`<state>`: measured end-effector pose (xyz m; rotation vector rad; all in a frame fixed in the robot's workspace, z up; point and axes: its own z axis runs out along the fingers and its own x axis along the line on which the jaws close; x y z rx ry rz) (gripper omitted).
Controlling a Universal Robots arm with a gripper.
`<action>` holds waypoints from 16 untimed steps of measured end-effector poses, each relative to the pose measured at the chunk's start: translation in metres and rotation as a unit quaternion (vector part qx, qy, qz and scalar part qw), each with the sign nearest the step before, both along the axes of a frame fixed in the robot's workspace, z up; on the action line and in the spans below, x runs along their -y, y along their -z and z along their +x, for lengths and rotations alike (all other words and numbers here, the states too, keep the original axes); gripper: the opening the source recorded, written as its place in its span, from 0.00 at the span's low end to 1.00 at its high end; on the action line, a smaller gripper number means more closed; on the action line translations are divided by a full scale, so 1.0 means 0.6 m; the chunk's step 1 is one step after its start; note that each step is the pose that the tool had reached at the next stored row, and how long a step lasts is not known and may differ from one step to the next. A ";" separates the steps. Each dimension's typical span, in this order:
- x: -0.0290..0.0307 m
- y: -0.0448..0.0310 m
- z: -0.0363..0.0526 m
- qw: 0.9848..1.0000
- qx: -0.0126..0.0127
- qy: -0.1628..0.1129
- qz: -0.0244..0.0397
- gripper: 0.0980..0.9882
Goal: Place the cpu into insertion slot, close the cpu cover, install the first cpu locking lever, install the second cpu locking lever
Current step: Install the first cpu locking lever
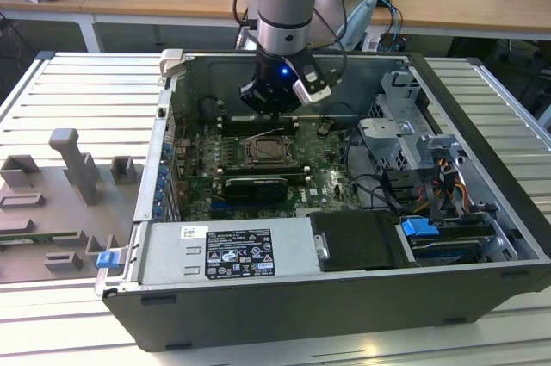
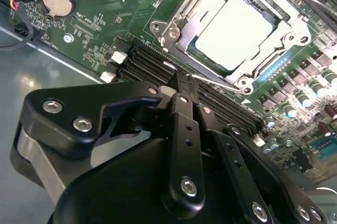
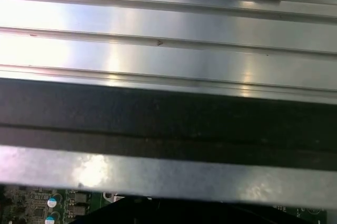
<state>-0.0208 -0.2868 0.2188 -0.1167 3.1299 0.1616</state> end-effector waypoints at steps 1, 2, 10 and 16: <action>-0.0001 -0.002 0.000 1.000 0.000 0.000 0.000 0.01; -0.0001 -0.004 0.000 1.000 0.000 0.000 0.000 0.01; 0.0000 -0.007 -0.005 1.000 0.000 0.000 -0.001 0.01; 0.0000 0.004 0.004 1.000 0.000 0.000 -0.003 0.01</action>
